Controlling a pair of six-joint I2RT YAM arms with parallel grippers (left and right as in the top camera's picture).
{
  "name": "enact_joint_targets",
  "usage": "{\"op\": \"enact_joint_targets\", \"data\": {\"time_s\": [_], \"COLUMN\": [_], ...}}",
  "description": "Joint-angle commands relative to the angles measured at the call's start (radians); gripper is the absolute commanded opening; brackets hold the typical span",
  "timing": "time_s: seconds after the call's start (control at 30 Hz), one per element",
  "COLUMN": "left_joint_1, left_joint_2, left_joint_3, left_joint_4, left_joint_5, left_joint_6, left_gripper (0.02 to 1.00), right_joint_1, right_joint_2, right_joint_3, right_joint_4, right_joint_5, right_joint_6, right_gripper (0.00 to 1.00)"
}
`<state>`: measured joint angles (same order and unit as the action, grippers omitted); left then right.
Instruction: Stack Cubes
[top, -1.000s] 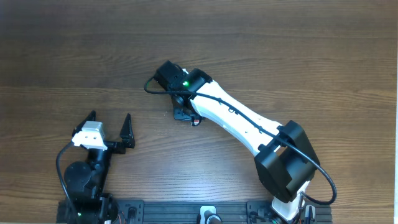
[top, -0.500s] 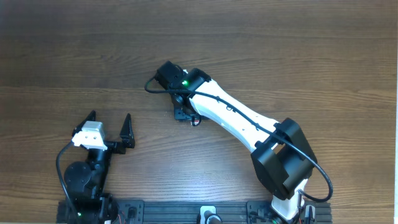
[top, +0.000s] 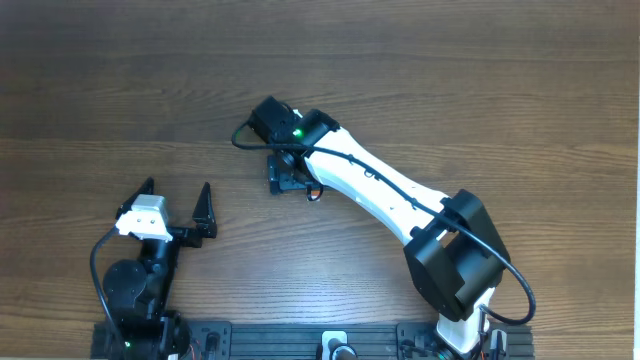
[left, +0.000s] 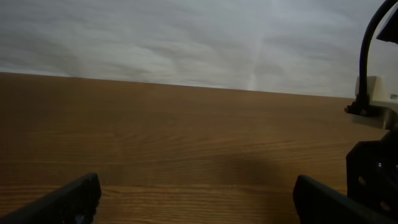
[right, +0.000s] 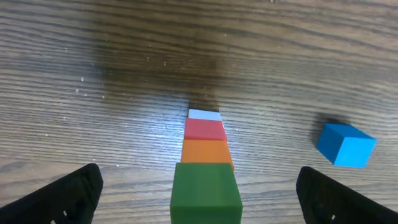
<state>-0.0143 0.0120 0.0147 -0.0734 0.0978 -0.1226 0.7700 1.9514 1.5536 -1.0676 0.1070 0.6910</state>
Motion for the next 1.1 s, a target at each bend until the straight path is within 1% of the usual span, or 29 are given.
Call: {"op": "enact_joint_targets", "data": {"time_s": [0.03, 0.17, 0.3, 0.37, 0.47, 0.57, 0.6, 0.63, 0.67, 0.87, 1.1], "left_joint_1": [0.005, 0.005, 0.005, 0.005, 0.005, 0.005, 0.005, 0.005, 0.005, 0.005, 0.005], "left_joint_2": [-0.006, -0.006, -0.006, -0.006, -0.006, -0.006, -0.006, -0.006, -0.006, -0.006, -0.006], "left_joint_3": [-0.009, -0.009, -0.009, -0.009, -0.009, -0.009, -0.009, -0.009, -0.009, -0.009, -0.009], "left_joint_4": [0.005, 0.005, 0.005, 0.005, 0.005, 0.005, 0.005, 0.005, 0.005, 0.005, 0.005], "left_joint_5": [-0.005, -0.005, -0.005, -0.005, -0.005, -0.005, -0.005, -0.005, -0.005, -0.005, -0.005], "left_joint_6": [0.018, 0.018, 0.018, 0.018, 0.018, 0.018, 0.018, 0.018, 0.018, 0.018, 0.018], "left_gripper": [1.0, 1.0, 0.998, 1.0, 0.998, 1.0, 1.0, 0.996, 1.0, 0.998, 1.0], "right_joint_1": [-0.028, -0.071, -0.122, -0.146, -0.182, -0.219, -0.239, -0.246, -0.253, -0.264, -0.266], "right_joint_2": [-0.109, -0.241, -0.325, -0.357, -0.397, -0.419, -0.425, -0.425, -0.423, -0.422, -0.372], "right_joint_3": [0.066, 0.066, 0.061, 0.035, -0.055, -0.172, -0.259, -0.295, -0.37, -0.517, -0.56], "right_joint_4": [-0.019, -0.079, -0.177, -0.208, -0.204, -0.159, -0.087, -0.05, 0.029, 0.186, 0.246], "right_joint_5": [0.018, 0.03, 0.067, 0.067, 0.067, 0.056, 0.012, -0.009, -0.029, -0.035, -0.023], "right_joint_6": [-0.06, -0.095, -0.095, -0.097, -0.105, -0.112, -0.148, -0.16, -0.166, -0.184, -0.216], "right_gripper": [0.993, 0.991, 0.993, 0.991, 0.993, 0.993, 0.993, 0.993, 0.993, 0.993, 0.991]}}
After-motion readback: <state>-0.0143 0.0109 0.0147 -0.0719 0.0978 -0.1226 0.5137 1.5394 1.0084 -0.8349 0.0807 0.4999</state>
